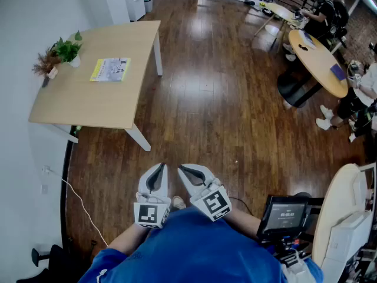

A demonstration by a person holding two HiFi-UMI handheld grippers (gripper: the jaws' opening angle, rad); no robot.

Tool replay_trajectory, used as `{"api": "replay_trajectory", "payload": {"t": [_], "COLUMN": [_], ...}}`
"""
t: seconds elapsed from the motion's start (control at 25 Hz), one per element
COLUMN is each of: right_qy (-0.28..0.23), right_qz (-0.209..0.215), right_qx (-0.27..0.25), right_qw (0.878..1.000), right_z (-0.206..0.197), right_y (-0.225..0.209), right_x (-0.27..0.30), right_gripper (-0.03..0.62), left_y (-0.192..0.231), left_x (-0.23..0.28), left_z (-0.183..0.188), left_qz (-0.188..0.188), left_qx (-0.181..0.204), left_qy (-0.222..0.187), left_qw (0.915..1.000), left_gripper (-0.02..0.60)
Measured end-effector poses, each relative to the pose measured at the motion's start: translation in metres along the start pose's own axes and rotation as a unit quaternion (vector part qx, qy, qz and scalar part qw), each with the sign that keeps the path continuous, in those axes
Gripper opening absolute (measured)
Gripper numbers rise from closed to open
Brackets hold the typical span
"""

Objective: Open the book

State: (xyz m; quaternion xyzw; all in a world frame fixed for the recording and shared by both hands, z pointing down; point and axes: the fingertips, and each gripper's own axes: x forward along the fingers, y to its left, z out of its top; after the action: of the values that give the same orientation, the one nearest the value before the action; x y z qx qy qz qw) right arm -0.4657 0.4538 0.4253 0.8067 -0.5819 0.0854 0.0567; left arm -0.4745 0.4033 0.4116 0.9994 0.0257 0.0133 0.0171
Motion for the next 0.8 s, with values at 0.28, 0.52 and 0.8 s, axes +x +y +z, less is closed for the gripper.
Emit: {"api": "replay_trajectory", "payload": {"t": [0.28,0.52,0.8], "right_qy": [0.001,-0.006,-0.026], "right_qz": [-0.005,-0.011,-0.007], "right_qx": [0.0,0.009,0.005], "right_qw": [1.0,1.0,1.0], "right_z": [0.003,0.005,0.022], "right_y": [-0.026,-0.08,-0.176], "right_x": [0.001,0.01,0.017], "right_gripper": [0.002,0.002,0.002], "left_y": [-0.003,-0.002,-0.017], "left_x": [0.026,0.077,0.172], "left_z": [0.005,0.005,0.027], "left_qz": [-0.005,0.011,0.027], "left_qx": [0.005,-0.004,0.007], "left_qy": [0.008,0.019,-0.002], "left_qw": [0.9999,0.9997,0.9996], "left_gripper": [0.006,0.006,0.008]}}
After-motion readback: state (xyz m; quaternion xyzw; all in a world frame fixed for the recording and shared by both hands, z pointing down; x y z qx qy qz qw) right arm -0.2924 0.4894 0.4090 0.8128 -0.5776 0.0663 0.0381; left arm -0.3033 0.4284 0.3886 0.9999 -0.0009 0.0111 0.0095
